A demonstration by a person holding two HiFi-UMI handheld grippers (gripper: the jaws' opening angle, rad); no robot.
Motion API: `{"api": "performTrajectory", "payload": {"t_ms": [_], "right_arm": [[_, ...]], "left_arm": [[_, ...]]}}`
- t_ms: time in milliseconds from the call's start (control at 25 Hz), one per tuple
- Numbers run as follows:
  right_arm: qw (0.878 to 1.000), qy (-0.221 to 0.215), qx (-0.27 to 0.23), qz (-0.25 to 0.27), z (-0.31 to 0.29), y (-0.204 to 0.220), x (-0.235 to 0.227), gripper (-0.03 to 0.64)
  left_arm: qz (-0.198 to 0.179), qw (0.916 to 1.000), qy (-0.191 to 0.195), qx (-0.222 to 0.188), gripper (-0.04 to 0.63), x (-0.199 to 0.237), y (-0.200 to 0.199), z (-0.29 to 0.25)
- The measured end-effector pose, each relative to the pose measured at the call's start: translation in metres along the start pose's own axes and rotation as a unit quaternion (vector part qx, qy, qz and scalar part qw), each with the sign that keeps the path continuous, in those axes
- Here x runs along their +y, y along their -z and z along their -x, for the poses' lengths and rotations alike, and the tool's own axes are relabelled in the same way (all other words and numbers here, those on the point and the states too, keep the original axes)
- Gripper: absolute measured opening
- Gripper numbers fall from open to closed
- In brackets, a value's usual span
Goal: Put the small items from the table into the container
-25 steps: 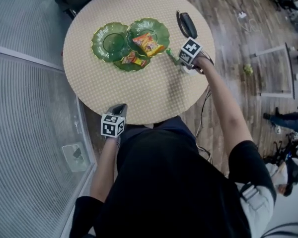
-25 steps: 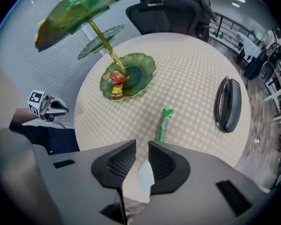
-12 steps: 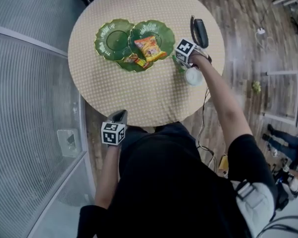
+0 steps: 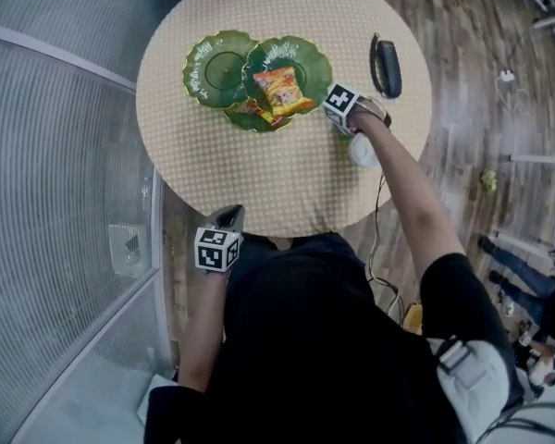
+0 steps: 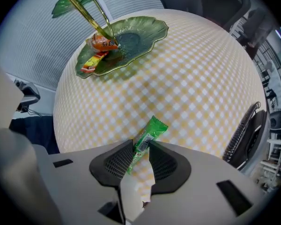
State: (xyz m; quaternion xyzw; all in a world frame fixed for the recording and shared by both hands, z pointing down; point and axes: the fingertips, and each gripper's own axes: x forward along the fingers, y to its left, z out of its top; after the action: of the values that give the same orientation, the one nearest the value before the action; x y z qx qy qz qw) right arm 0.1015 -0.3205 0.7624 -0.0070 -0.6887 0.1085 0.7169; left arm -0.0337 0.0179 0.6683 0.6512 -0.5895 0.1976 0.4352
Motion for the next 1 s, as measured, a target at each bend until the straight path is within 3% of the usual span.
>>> {"api": "performTrajectory", "payload": {"t_ms": [240,520,1000], "right_arm": [[0.999,0.017,-0.004,0.027,0.003,-0.002,-0.001,0.075],[0.994,0.064,-0.062,0.058,0.02,-0.012,-0.001,0.063],[0.983,0.095,-0.126,0.096,0.048,-0.021,0.053,0.06]], "left_arm": [[-0.001,1.0,-0.004,-0.001,0.003,-0.006,0.0,-0.005],[-0.012,0.9999,-0.002,-0.003,0.003,-0.013,-0.007,-0.009],[-0.052,0.9986,0.009,-0.007,0.003,-0.015,-0.028,-0.01]]}}
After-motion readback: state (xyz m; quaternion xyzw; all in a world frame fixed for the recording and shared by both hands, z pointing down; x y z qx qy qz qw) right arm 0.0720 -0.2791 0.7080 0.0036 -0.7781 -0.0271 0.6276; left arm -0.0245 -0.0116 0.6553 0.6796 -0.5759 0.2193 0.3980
